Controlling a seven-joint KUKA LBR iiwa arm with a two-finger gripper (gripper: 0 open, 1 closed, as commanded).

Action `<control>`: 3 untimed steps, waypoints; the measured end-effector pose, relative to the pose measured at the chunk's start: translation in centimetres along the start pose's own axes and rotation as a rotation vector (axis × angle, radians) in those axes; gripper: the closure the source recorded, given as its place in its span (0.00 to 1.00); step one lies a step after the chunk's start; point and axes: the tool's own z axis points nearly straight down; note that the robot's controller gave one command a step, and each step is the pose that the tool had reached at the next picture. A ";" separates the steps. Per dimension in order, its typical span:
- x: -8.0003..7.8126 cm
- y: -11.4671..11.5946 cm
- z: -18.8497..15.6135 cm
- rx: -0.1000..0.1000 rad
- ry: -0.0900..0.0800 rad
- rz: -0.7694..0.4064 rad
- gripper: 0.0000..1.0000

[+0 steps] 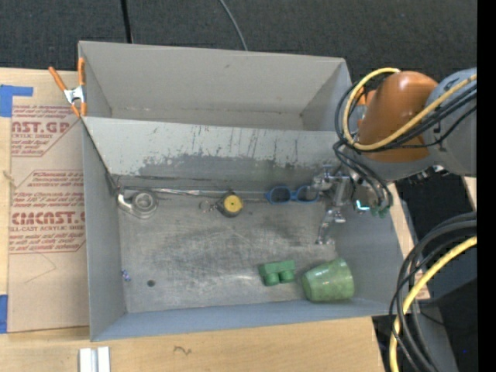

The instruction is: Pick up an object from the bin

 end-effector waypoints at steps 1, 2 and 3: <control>5.0 7.6 4.4 -0.003 0.000 -0.068 0.00; 9.6 10.5 5.3 0.005 -0.028 -0.306 0.00; 9.3 16.0 5.5 0.004 -0.026 -0.366 0.00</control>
Offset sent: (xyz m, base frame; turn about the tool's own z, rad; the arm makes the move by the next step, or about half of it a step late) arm -0.0477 0.0709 -0.0409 -0.0616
